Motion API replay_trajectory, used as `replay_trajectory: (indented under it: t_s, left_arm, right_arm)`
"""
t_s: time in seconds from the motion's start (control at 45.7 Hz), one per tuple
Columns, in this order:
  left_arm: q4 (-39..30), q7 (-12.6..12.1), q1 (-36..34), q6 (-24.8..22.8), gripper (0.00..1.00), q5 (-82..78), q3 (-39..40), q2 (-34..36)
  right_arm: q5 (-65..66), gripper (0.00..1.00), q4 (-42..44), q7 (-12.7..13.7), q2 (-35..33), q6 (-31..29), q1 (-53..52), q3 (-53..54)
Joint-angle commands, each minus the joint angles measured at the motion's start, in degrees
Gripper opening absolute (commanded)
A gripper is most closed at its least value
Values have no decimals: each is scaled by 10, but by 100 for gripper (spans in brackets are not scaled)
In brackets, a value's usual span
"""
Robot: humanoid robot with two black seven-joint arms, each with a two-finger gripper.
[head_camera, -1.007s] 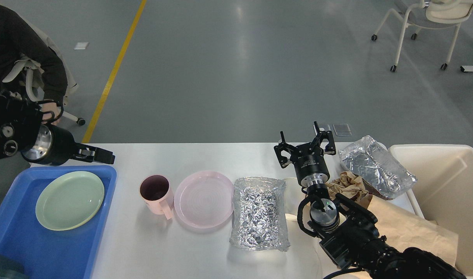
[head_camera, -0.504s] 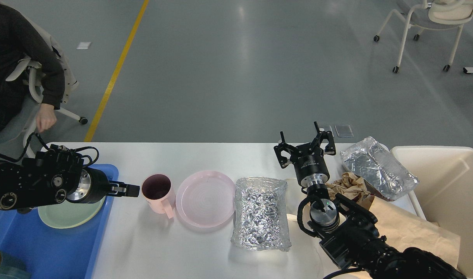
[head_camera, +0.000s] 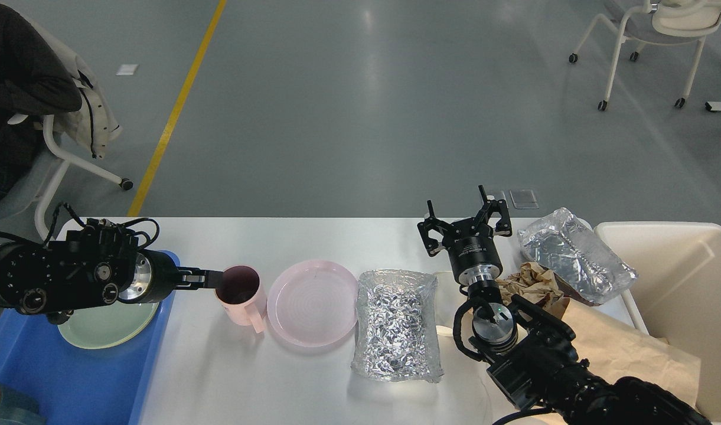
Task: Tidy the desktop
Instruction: 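Grasp the pink cup with the left gripper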
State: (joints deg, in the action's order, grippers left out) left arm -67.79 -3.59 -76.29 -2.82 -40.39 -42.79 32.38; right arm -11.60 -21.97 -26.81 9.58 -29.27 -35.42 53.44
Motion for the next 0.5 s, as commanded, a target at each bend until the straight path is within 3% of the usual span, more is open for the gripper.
replay_trajectory:
  t_s: [0.0,0.263,0.328,0.482]
  left_arm:
    - [31,-12,34,12,72,-1,18,-43]
    - [51,-27,67,21,55,-10,24,-72]
    - [53,-28,69,21,36,-11,24,-72]
    - [53,-27,69,20,5,-13,24,-73]
  right_arm:
    - [0,100,0,0,0,0,0,0]
    - [0,100,0,0,0,0,0,0]
    - [0,100,-1,0,0,0,0,0]
    - [0,100,0,0,0,0,0,0]
